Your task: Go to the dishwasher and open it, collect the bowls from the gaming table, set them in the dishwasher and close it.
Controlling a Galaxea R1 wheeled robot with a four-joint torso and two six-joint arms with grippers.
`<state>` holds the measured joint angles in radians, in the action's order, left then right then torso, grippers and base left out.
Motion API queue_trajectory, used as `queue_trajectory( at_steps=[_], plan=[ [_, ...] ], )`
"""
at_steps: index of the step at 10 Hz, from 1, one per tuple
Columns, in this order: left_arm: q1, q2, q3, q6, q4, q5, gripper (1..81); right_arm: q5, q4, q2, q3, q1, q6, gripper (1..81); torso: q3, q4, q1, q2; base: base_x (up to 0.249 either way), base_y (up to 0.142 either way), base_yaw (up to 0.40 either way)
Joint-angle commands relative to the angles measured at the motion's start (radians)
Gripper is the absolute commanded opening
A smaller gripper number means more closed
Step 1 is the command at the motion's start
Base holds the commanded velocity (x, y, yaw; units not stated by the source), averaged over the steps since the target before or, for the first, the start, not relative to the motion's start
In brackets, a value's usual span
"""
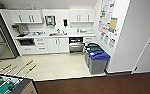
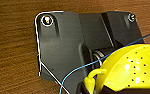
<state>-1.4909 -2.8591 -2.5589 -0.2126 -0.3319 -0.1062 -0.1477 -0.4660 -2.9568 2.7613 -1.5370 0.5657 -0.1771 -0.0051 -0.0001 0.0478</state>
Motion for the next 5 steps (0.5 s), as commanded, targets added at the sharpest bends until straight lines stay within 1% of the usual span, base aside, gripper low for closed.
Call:
queue_trajectory(
  at_steps=[1, 5],
  plan=[
    [0.039, 0.013, 0.005, -0.001, -0.001, 0.043, 1.0, 0.036, -0.007, 0.011, -0.005, 0.039, 0.0, 1.0, 0.0, 0.0, 0.0, 0.0, 0.168, 0.0, 0.0],
    [0.039, 0.015, 0.005, -0.001, 0.001, 0.042, 1.0, 0.036, -0.007, 0.009, -0.005, 0.039, -0.001, 1.0, 0.0, 0.0, 0.0, 0.0, 0.17, 0.0, 0.0]
  ],
)
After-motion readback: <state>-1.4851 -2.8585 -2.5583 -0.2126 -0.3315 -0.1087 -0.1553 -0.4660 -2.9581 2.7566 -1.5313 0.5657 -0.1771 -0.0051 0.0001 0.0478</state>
